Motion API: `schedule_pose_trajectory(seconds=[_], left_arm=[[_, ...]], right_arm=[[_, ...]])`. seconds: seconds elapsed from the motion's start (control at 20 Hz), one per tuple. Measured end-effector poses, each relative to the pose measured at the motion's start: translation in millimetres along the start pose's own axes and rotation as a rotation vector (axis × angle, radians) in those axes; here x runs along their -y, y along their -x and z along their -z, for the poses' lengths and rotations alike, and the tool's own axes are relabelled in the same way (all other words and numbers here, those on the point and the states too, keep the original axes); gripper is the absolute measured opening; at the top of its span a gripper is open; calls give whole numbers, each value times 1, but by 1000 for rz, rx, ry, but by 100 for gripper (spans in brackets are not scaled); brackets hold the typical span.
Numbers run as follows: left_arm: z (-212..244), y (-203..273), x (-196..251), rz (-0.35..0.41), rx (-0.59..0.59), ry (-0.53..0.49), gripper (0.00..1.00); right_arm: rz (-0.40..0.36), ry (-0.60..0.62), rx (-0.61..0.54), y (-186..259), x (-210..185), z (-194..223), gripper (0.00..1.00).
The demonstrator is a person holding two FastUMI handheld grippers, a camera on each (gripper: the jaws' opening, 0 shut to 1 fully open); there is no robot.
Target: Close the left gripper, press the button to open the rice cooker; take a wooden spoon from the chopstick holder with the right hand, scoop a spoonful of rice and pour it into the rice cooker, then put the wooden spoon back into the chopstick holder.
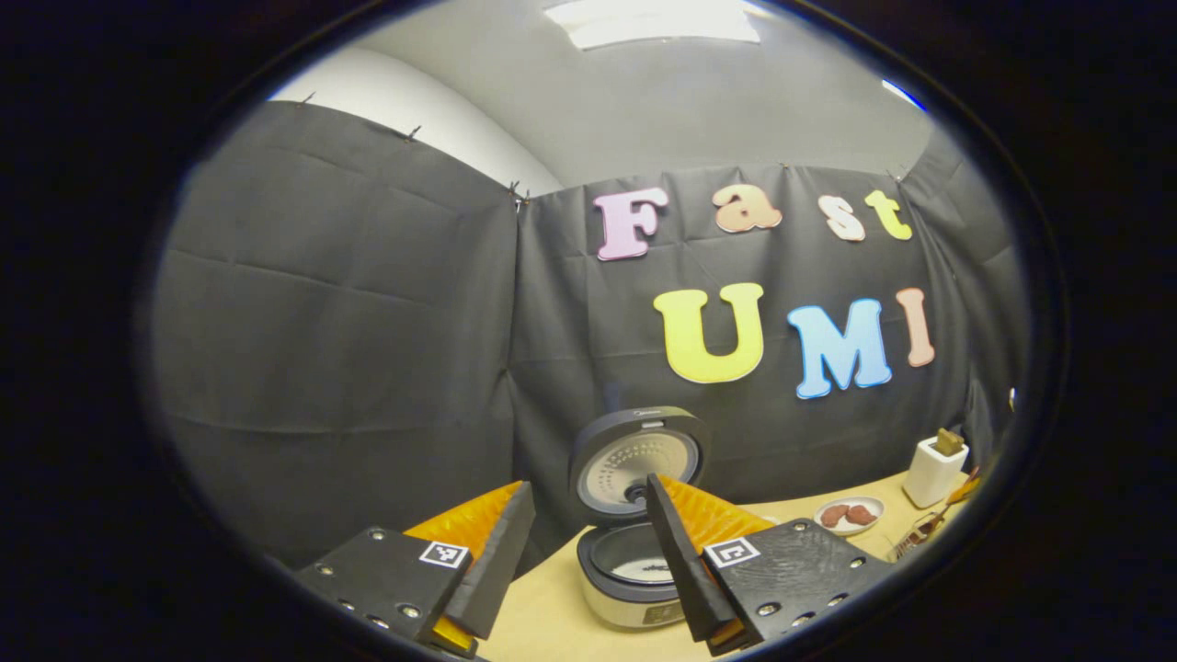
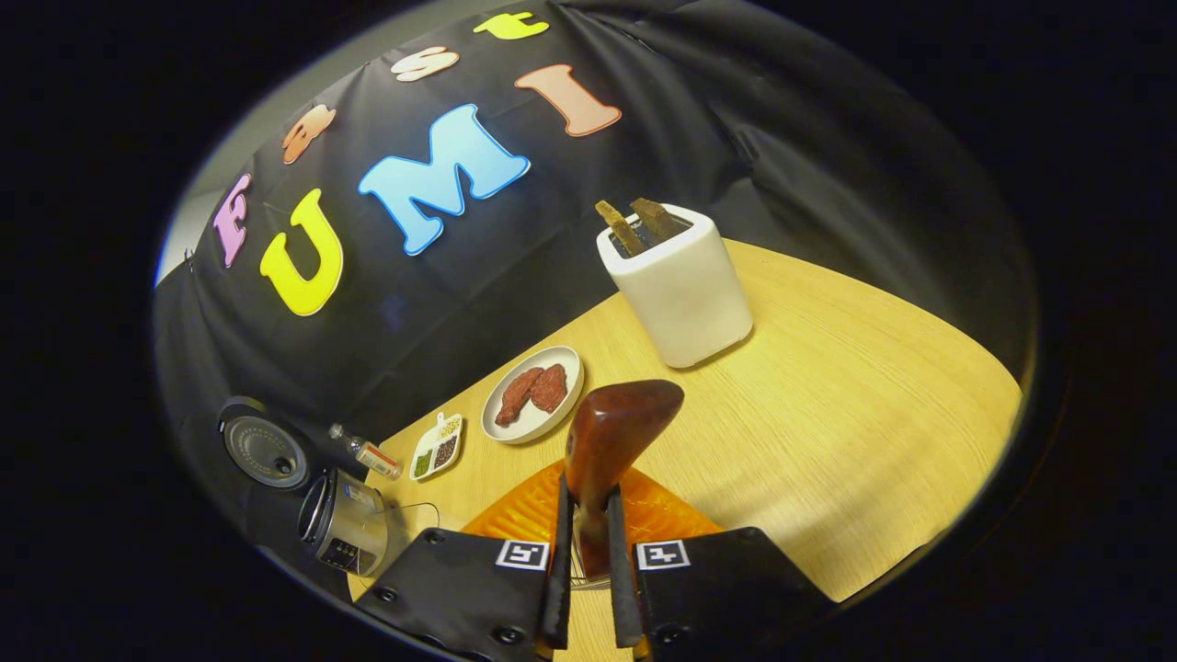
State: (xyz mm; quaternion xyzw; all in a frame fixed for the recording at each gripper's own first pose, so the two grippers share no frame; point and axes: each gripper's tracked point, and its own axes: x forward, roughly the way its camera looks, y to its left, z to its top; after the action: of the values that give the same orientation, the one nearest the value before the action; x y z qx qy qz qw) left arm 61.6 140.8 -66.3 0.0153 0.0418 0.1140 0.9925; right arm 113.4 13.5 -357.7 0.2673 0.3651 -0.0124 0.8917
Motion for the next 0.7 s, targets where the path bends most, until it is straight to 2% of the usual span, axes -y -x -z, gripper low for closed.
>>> schedule_pose_trajectory(seconds=[0.05,0.25,0.5,0.7], left_arm=[[0,0,-1,-1,4,-2,78],[-4,-3,2,7,18,0,78],[-2,-13,13,30,23,8,78],[8,-24,18,51,13,17,77]], right_arm=[[-11,15,-13,9,-5,2,8],[-10,146,33,25,-20,-14,8],[-17,261,108,48,-49,-45,8],[-44,325,146,61,-81,-53,8]])
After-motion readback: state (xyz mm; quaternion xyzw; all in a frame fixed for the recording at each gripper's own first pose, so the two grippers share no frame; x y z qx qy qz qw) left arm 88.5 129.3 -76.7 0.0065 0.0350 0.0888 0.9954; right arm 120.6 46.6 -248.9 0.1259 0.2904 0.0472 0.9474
